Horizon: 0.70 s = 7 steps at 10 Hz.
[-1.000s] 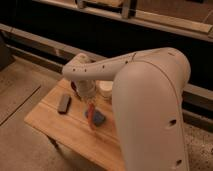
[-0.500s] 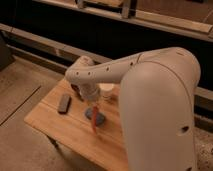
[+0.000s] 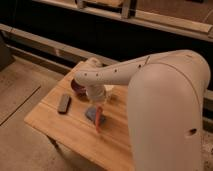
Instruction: Place the pepper on the white sponge
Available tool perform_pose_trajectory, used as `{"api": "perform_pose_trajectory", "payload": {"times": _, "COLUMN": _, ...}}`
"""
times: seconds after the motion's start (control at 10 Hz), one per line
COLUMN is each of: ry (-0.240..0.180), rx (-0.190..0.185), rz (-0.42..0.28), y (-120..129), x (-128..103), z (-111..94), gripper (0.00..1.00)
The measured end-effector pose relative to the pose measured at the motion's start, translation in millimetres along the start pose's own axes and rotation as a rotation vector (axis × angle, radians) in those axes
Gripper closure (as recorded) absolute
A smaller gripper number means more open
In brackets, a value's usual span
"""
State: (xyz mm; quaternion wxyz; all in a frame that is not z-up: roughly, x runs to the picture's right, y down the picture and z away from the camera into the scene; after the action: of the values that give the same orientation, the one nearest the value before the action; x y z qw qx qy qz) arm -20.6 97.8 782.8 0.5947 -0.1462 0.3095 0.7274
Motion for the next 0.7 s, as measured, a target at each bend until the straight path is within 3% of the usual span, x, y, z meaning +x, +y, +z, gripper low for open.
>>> {"api": "perform_pose_trajectory", "payload": {"times": 0.7, "ry": -0.026, "rx": -0.039, "rz": -0.079, "y": 13.8, "x": -4.0, "z": 5.9, "gripper": 1.00}}
